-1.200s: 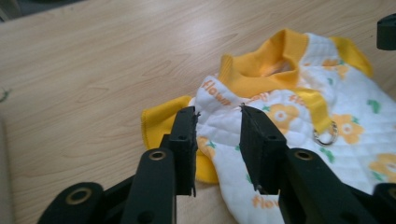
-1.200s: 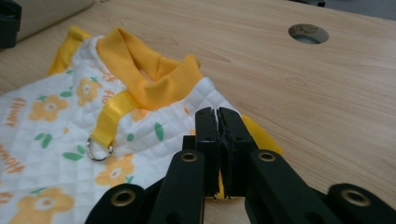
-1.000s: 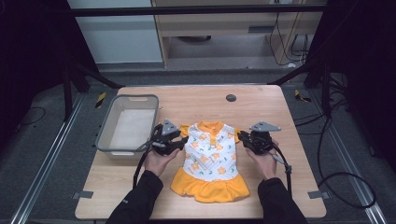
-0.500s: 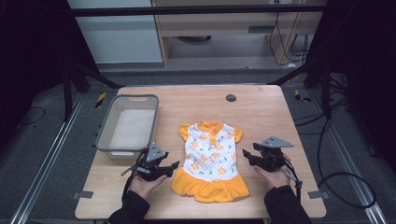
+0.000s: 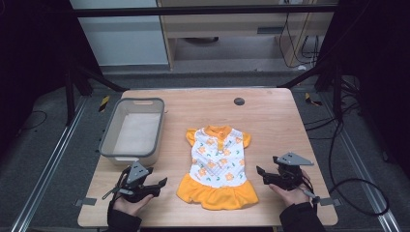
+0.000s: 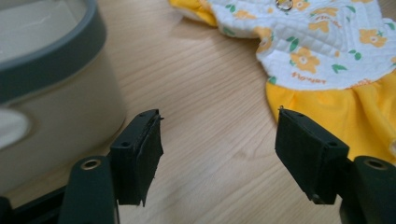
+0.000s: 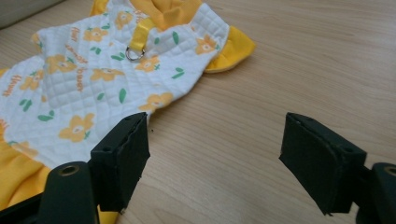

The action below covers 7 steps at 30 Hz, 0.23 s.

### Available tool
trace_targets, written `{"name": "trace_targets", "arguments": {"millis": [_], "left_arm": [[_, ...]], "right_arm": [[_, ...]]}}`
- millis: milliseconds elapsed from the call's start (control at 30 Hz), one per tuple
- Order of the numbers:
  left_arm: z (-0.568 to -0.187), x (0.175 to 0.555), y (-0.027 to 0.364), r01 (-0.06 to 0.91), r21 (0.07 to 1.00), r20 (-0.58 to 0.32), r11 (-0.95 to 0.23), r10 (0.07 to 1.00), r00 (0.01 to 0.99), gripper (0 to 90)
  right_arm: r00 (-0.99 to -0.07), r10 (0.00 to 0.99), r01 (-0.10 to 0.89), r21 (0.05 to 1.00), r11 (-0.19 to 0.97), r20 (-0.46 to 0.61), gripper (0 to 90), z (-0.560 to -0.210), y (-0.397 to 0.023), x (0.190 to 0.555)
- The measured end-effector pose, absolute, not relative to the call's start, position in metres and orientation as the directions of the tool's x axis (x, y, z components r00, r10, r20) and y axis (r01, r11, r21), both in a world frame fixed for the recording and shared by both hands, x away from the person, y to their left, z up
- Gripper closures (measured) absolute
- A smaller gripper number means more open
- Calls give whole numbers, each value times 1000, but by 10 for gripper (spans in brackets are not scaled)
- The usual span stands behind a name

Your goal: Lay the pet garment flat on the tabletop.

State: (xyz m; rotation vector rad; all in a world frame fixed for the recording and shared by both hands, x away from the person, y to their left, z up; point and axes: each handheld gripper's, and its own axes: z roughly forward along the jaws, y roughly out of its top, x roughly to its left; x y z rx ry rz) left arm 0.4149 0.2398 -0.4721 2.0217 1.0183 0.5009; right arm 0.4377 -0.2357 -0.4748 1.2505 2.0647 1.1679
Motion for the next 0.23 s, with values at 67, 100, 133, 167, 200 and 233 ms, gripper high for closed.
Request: {"name": "trace_targets", "arguments": {"millis": [67,100,133,167,200,233], "left_arm": [[-475,413,247,502,792,-15,-346,812,583,294],[-475,413,247,502,792,-15,-346,812,583,287],[-476,412,253,511,789,-14,-339,823,568,287],[-476,412,256,517,789,-20,-332,827,562,278],[-476,411,260,518,792,-24,-322,832,554,272],[-477,411,262,518,796,-27,-314,836,547,263]], "right_arm": [[-475,879,493,840,226,42,221,-477,-240,436],[-475,879,493,840,226,42,221,-477,-240,436],[-468,882,499,838,220,47,215,-478,-243,435],[-454,890,505,836,216,44,207,-480,-247,434],[-448,893,504,836,217,38,203,-481,-250,434],[-442,896,506,836,212,40,198,-481,-253,433]]}}
